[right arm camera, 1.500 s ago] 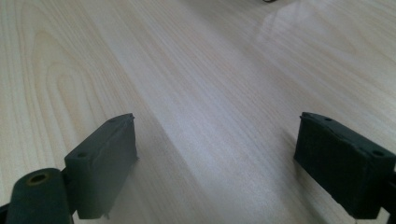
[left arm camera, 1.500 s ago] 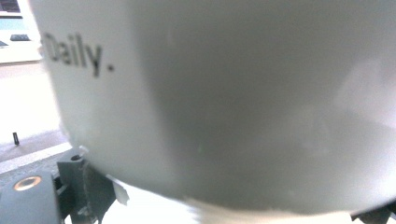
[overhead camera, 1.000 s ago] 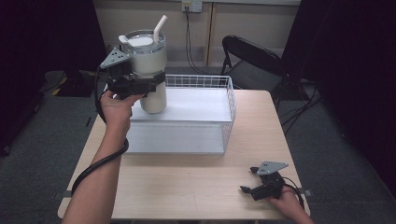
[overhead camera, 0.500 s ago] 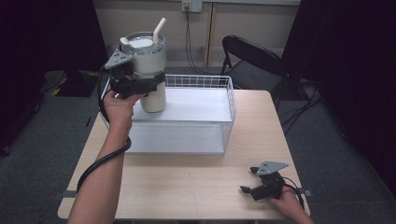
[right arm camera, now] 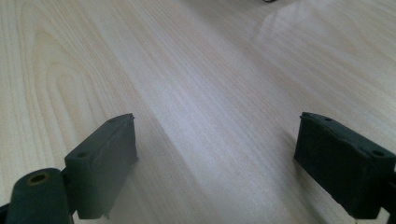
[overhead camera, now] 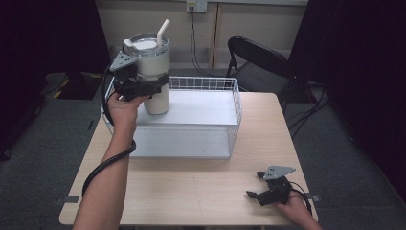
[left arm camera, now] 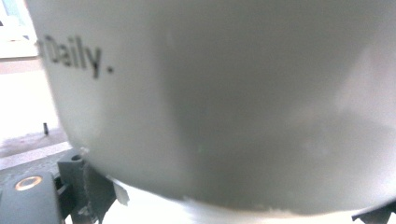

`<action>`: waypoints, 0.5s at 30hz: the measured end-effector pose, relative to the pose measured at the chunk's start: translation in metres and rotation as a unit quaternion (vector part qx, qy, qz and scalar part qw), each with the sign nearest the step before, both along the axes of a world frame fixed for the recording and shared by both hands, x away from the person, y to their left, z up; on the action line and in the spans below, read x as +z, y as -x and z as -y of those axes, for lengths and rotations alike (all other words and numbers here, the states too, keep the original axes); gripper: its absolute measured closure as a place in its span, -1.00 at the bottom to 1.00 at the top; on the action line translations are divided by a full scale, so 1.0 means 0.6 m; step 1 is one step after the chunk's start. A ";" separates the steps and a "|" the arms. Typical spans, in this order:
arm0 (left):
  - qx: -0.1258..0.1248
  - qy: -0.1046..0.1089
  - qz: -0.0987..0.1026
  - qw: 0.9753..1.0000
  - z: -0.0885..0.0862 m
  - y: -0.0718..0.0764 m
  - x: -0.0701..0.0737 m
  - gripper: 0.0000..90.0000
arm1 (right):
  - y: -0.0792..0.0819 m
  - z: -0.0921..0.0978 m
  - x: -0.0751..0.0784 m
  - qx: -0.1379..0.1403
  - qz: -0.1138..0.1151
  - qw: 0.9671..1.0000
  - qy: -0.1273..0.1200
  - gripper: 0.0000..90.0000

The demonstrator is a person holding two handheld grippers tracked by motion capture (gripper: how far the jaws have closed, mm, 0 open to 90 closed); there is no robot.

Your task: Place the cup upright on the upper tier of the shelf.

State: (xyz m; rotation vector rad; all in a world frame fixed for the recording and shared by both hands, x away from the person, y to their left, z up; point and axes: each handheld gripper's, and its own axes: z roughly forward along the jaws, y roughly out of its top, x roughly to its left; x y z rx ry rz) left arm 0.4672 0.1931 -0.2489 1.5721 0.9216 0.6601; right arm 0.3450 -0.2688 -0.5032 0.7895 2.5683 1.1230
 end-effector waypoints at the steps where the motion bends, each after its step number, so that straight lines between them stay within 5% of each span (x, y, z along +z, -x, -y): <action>1: 0.001 0.000 0.000 1.000 0.000 0.000 -0.001 -0.79 | 0.000 0.000 0.000 0.000 0.000 1.000 0.000 -0.73; 15: 0.007 -0.006 -0.003 1.000 -0.002 -0.003 -0.012 -0.79 | 0.000 0.000 0.000 0.000 0.000 1.000 0.000 -0.73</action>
